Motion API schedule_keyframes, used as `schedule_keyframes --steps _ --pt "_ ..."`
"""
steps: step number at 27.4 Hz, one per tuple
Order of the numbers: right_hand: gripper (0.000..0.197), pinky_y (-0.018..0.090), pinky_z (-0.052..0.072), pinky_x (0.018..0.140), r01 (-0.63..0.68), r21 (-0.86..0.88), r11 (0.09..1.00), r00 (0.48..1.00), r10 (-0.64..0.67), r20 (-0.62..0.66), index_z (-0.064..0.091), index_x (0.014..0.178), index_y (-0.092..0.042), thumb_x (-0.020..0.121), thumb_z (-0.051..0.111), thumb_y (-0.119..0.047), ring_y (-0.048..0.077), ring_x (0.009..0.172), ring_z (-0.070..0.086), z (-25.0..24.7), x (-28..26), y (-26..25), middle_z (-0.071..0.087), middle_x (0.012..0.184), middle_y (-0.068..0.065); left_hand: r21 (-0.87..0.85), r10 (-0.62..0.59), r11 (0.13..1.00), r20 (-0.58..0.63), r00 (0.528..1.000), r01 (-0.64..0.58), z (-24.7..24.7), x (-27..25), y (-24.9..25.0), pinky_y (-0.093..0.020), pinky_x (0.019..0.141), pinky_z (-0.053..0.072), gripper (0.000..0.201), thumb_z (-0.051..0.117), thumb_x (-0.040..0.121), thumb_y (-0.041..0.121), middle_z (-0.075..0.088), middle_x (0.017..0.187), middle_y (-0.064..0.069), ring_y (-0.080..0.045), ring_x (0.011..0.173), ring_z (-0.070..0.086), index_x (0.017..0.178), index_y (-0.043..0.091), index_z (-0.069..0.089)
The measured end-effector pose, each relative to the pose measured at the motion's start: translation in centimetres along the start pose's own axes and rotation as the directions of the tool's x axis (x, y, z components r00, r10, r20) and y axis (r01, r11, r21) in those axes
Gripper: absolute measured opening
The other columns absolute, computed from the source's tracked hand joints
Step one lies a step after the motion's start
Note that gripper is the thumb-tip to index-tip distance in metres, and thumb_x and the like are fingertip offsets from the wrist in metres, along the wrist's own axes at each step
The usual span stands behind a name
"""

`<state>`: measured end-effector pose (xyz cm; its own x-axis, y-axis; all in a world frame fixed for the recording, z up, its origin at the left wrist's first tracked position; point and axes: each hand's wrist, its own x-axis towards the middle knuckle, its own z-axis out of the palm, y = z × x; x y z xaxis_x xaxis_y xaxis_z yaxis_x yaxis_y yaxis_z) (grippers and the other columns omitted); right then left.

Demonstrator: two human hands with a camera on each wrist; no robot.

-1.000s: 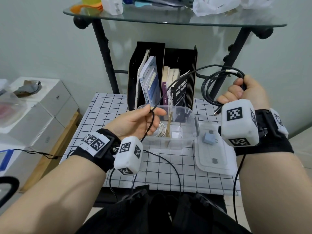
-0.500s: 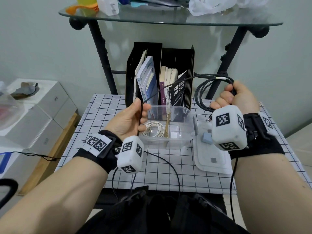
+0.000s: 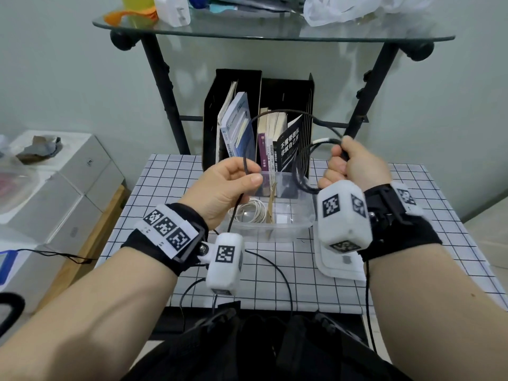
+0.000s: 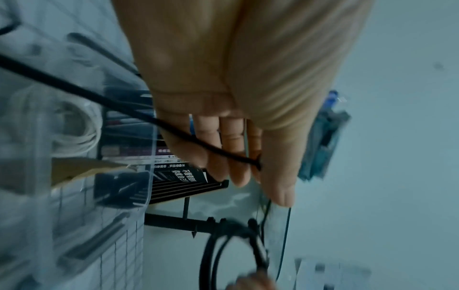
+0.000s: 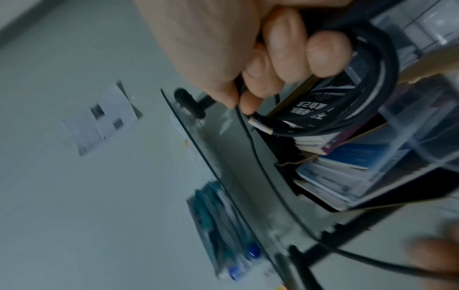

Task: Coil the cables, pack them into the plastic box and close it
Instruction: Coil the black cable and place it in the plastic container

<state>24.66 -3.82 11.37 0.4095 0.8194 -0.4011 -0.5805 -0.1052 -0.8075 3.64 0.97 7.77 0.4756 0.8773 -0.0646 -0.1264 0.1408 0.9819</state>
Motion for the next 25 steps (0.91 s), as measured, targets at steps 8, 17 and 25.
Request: schedule_keyframes --steps 8,17,25 --pt "0.028 0.018 0.029 0.034 0.082 -0.482 0.872 0.948 0.08 0.307 0.057 0.087 -0.004 0.087 0.067 -0.03 0.018 0.038 0.041 3.7 -1.4 4.3 0.049 0.049 0.007 0.637 -0.123 0.761 0.324 0.938 -0.121 2.3 0.0 1.9 -0.011 0.043 0.03 0.029 0.049 0.098 0.028 0.048 0.049 0.013 0.001 0.041 0.038 0.082 0.008 0.063" --pt "0.043 0.016 0.035 0.034 0.195 -0.484 0.853 0.891 0.051 0.45 0.055 0.102 0.0 0.075 0.081 -0.022 0.023 0.043 0.054 3.5 -1.6 4.6 0.058 0.066 0.025 0.668 -0.407 0.726 0.23 0.884 0.161 2.4 0.8 2.9 -0.017 0.039 0.022 0.028 0.051 0.092 0.021 0.042 0.039 -0.001 -0.012 0.035 0.03 0.066 0.011 0.055" --pt "0.017 0.014 0.03 0.033 0.283 -0.563 0.776 0.931 -0.081 0.356 0.06 0.085 0.003 0.08 0.073 -0.007 0.008 0.028 0.043 3.9 -2.2 4.2 0.055 0.055 0.006 0.791 -0.458 0.586 0.143 0.877 0.177 2.3 1.9 1.3 -0.021 0.042 0.027 0.026 0.054 0.09 0.03 0.059 0.062 -0.009 -0.022 0.049 0.041 0.089 0.005 0.063"
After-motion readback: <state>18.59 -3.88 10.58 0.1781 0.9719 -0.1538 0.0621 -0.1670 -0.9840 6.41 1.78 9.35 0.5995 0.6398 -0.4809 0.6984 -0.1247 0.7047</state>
